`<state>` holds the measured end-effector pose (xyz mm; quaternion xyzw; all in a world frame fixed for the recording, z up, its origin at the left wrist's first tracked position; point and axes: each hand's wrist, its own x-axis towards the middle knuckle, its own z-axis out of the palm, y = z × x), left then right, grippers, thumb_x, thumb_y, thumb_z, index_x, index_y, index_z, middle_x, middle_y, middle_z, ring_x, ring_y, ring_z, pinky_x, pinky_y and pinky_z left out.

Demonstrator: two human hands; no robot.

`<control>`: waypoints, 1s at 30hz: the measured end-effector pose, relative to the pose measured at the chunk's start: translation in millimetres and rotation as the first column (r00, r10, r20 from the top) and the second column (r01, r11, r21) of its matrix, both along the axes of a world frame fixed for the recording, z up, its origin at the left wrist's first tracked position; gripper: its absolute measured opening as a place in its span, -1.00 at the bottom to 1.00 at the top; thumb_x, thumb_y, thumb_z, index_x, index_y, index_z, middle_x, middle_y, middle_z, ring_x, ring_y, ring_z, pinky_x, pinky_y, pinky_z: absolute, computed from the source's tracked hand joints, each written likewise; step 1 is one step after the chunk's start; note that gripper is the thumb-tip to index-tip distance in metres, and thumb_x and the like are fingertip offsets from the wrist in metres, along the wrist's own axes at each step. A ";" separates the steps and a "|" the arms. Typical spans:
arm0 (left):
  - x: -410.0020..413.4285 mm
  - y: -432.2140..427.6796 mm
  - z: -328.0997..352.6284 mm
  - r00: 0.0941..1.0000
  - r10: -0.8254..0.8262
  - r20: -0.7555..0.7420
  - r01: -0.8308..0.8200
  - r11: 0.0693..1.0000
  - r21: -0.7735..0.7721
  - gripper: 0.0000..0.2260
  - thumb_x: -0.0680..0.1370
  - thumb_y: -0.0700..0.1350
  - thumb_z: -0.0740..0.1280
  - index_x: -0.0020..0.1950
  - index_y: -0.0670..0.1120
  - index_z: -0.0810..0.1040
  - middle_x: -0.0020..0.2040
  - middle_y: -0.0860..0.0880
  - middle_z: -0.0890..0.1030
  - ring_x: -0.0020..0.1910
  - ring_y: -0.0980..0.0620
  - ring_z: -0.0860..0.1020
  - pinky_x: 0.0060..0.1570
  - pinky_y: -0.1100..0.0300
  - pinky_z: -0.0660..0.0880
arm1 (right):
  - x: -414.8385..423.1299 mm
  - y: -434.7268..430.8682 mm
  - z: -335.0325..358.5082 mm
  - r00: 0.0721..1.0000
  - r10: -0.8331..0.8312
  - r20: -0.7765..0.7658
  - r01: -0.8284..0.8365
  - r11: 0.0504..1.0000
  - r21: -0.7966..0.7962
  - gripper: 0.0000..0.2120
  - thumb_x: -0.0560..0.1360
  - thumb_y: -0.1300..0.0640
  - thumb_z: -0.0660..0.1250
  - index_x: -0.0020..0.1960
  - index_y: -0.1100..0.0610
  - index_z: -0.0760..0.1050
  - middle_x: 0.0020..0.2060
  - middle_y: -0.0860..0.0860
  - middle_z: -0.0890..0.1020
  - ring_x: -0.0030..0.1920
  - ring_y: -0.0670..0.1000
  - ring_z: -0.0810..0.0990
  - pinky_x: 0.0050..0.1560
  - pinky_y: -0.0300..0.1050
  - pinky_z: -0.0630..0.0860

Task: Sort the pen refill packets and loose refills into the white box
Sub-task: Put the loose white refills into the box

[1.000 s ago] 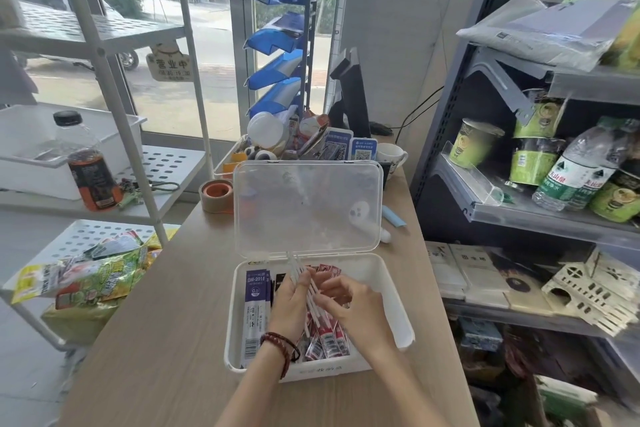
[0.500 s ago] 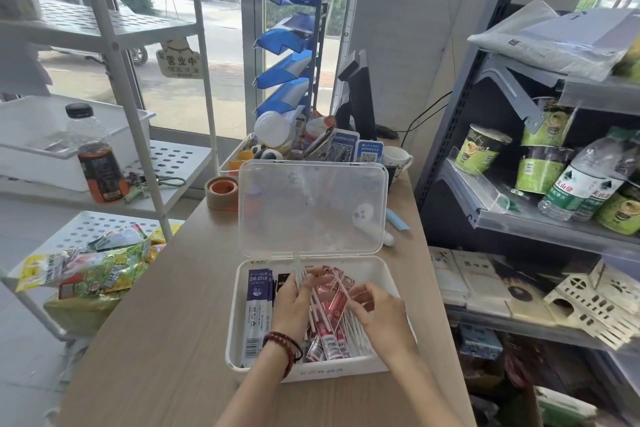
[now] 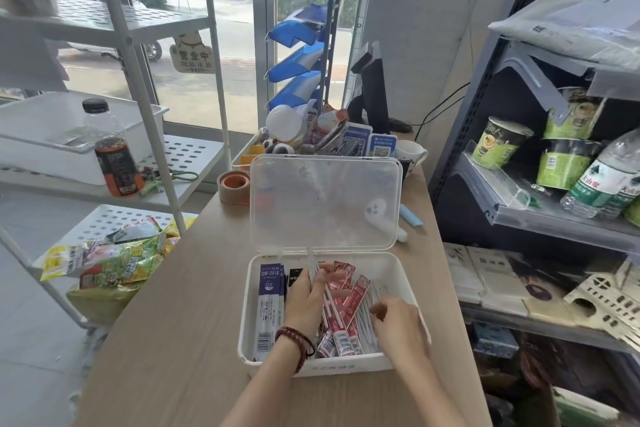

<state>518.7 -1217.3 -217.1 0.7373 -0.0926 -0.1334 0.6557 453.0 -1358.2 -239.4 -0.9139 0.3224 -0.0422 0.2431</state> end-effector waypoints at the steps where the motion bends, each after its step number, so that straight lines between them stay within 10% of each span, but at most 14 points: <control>1: -0.2 -0.1 0.6 1.000 -0.002 0.000 0.002 1.000 0.002 -0.77 0.64 -0.07 0.08 0.10 -0.11 0.49 -0.01 0.00 0.67 -0.25 0.26 0.65 -0.37 0.54 0.43 | -0.4 1.2 0.7 1.000 -0.002 0.018 0.002 1.000 -0.003 -0.78 0.54 0.19 0.28 0.07 -0.03 0.63 -0.04 -0.05 0.69 -0.16 -0.01 0.67 -0.17 -0.10 0.61; 6: 1.9 -0.2 -8.1 1.000 0.004 -0.006 -0.004 0.999 0.039 -0.74 0.62 0.03 0.10 0.09 -0.01 0.54 0.02 0.10 0.66 0.00 0.13 0.64 -0.05 0.30 0.53 | -6.1 6.7 15.6 0.959 0.050 0.279 -0.087 0.988 0.124 -0.90 0.54 0.07 0.37 0.01 -0.01 0.65 -0.13 -0.12 0.70 -0.15 -0.18 0.64 -0.12 -0.27 0.57; 12: -1.6 0.4 1.8 0.994 -0.092 0.051 0.092 0.996 0.005 -0.77 0.63 -0.07 0.11 0.09 -0.01 0.56 -0.02 0.16 0.63 -0.05 0.37 0.57 -0.06 0.49 0.47 | -8.0 24.8 48.8 0.884 0.169 0.436 -0.380 0.804 0.458 -0.83 0.44 0.11 0.49 0.02 0.03 0.61 -0.13 -0.10 0.71 -0.11 -0.25 0.66 -0.10 -0.39 0.54; 21: -2.8 -0.4 1.1 0.984 -0.166 0.067 0.171 0.983 -0.069 -0.77 0.62 -0.04 0.13 0.14 -0.02 0.55 0.05 0.04 0.63 0.03 0.18 0.59 -0.02 0.31 0.53 | -6.4 24.6 51.1 0.910 0.162 0.382 -0.359 0.767 0.532 -0.78 0.46 0.14 0.48 0.04 -0.01 0.50 -0.10 -0.02 0.69 -0.10 -0.15 0.67 -0.12 -0.29 0.60; 30: -3.5 -2.4 -0.8 0.991 -0.132 0.025 0.134 0.984 -0.120 -0.82 0.60 -0.05 0.16 0.03 0.01 0.55 -0.06 0.09 0.65 -0.14 0.16 0.65 -0.11 0.17 0.59 | -10.5 11.7 44.3 0.940 0.100 0.327 -0.209 0.925 0.318 -0.90 0.49 0.19 0.43 -0.08 0.01 0.57 -0.21 -0.07 0.68 -0.20 -0.18 0.64 -0.29 -0.40 0.50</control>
